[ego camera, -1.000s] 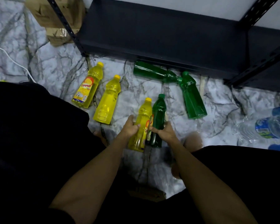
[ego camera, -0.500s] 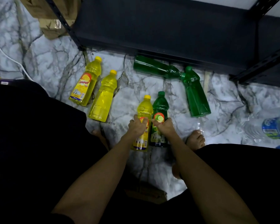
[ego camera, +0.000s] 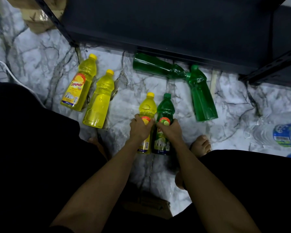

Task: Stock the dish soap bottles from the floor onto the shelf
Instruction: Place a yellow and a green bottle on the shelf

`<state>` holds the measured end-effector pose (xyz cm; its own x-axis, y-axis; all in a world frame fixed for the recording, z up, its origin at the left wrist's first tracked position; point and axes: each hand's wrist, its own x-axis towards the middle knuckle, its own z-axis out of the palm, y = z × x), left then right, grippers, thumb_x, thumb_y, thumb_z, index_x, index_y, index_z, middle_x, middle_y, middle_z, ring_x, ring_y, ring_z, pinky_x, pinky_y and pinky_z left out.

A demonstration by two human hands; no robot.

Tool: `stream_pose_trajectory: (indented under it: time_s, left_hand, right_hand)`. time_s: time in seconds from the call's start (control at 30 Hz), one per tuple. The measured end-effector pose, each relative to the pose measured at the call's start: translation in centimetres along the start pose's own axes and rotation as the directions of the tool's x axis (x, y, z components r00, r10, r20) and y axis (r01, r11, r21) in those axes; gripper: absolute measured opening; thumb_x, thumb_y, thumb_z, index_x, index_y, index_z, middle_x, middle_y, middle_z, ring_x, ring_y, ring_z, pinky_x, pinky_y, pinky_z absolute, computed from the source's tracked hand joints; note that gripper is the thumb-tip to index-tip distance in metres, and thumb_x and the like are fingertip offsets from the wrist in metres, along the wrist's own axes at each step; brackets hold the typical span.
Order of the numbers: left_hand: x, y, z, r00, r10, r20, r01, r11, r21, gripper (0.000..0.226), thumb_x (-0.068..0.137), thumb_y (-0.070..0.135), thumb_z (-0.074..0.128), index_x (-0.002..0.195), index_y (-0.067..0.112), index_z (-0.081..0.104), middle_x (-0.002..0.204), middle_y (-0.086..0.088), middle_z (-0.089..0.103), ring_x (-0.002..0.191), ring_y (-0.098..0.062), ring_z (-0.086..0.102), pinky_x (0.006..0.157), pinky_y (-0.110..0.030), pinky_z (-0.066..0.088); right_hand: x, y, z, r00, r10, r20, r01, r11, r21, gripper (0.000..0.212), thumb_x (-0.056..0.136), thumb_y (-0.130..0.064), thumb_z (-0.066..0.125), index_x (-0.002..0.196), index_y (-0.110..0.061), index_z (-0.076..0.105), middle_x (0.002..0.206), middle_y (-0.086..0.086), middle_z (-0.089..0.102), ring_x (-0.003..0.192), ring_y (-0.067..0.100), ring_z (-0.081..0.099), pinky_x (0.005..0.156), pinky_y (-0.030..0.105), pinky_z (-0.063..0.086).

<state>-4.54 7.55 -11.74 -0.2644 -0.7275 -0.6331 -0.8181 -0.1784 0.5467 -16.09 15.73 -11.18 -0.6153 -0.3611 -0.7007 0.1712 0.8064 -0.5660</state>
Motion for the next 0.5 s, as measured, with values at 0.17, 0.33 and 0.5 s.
stream_pose_trajectory:
  time_s: [0.17,0.33,0.5]
  left_hand:
    - [0.1,0.2,-0.2,1.0,-0.022,0.012,0.022,1.0,0.015,0.082,0.074,0.056,0.076,0.129,0.012,0.034,0.127,-0.017,0.046,0.118,-0.035,0.048,0.091,-0.048,0.048]
    - [0.0,0.1,-0.9,0.999,0.03,0.016,-0.03,0.999,-0.035,0.069,0.074,0.046,0.081,0.118,0.009,0.042,0.11,-0.013,0.056,0.1,-0.033,0.059,0.07,-0.034,0.042]
    - [-0.9,2.3,-2.8,0.99,0.116,0.075,-0.113,0.992,-0.051,0.061,0.082,0.045,0.075,0.12,0.01,0.043,0.104,-0.007,0.057,0.099,-0.028,0.059,0.071,-0.03,0.04]
  right_hand:
    - [-0.2,0.7,0.3,0.998,-0.008,-0.069,0.011,0.999,0.044,0.061,0.072,-0.043,0.081,0.119,-0.014,0.057,0.107,0.004,0.063,0.095,0.023,0.061,0.079,0.033,0.048]
    - [0.1,0.9,-0.7,0.999,0.04,-0.009,-0.037,0.98,0.196,0.069,0.053,-0.054,0.074,0.111,-0.018,0.062,0.104,0.008,0.07,0.092,0.025,0.067,0.085,0.046,0.057]
    - [-1.3,-0.4,-1.8,0.996,-0.01,0.094,-0.021,0.949,0.316,0.064,0.055,-0.059,0.086,0.102,-0.017,0.073,0.094,0.001,0.078,0.089,0.02,0.074,0.082,0.039,0.06]
